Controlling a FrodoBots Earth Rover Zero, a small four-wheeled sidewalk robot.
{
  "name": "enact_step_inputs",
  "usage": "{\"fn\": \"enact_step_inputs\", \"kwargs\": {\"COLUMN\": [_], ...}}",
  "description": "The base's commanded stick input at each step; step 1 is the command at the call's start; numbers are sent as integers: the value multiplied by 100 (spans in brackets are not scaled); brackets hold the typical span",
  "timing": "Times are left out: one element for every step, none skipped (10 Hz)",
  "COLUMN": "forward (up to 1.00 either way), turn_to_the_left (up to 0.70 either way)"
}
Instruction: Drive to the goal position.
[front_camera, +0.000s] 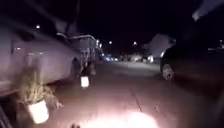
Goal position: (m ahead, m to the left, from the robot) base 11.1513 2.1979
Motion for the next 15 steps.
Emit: {"fn": "enact_step_inputs", "kwargs": {"forward": [100,100,100,100,100,100,100,100,100,100,100,100,100,100,100], "turn_to_the_left": [-27,-27,-19,-3,0,0,0,0,0,0,23,27,13,0,0]}}
